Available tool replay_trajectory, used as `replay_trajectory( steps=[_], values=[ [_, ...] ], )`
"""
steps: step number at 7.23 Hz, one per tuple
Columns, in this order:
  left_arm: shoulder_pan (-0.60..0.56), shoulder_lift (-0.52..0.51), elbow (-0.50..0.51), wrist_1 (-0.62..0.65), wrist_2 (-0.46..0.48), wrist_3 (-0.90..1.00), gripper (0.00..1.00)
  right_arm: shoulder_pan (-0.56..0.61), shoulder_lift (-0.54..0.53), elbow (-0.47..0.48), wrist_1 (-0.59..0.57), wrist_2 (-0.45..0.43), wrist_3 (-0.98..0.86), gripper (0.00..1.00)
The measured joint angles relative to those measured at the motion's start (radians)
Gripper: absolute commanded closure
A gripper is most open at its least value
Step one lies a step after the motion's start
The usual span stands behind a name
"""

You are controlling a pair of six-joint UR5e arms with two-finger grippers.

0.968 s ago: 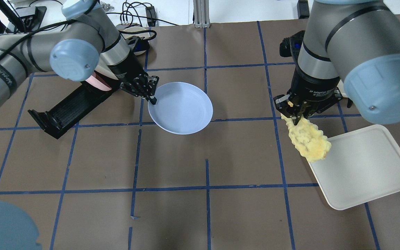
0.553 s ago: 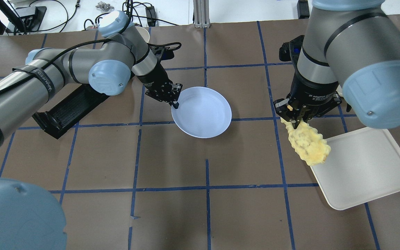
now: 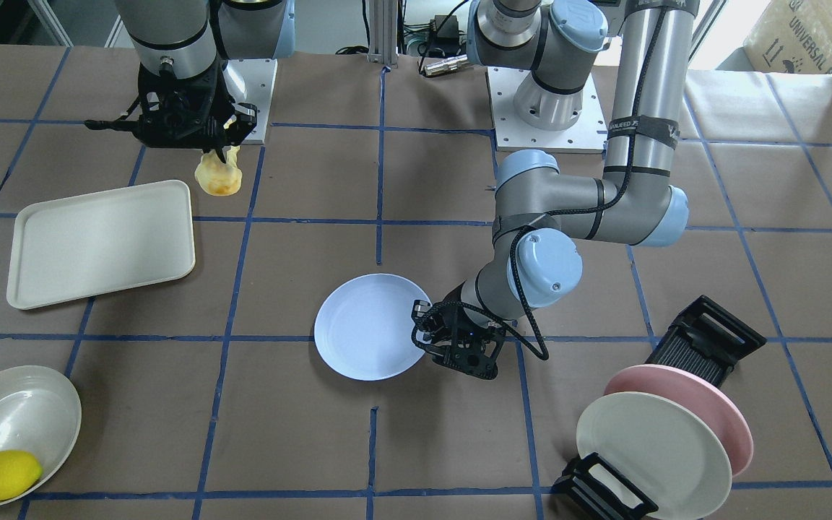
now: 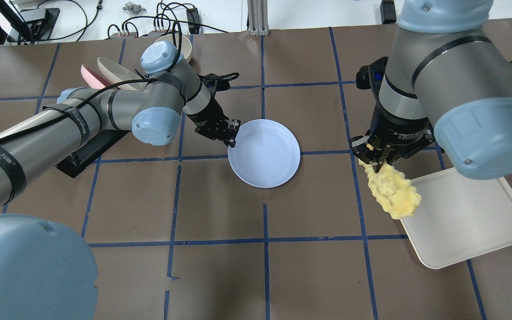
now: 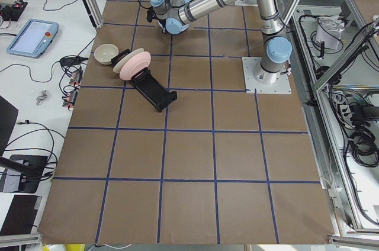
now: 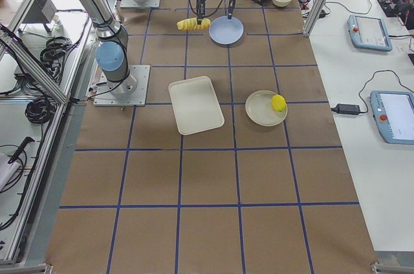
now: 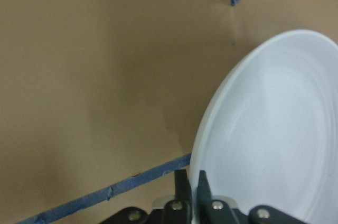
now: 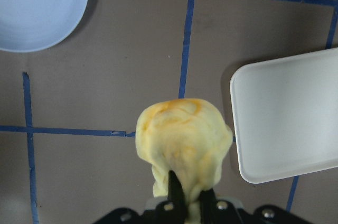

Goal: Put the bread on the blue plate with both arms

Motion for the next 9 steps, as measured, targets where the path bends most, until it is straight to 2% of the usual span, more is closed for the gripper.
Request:
replay_trajectory(
  steps=[3,5,7,8,9],
  values=[
    [0.045,0.098,0.009,-0.049,0.043,-0.049,0.00,0.042,0.167,0.011,-0.233,0.023,0.010,0.79],
    [0.119,0.208,0.043,-0.230,0.121,-0.003,0.00,0.100,0.269,-0.025,-0.325,0.090,0.037,0.79],
    [0.146,0.280,0.112,-0.418,0.237,0.035,0.00,0.156,0.410,-0.132,-0.392,0.087,0.048,0.76],
    [0.151,0.305,0.163,-0.515,0.275,0.056,0.00,0.194,0.490,-0.189,-0.415,0.085,0.065,0.67],
    [0.151,0.326,0.211,-0.591,0.305,0.073,0.00,0.224,0.571,-0.233,-0.450,0.082,0.089,0.15]
  ],
)
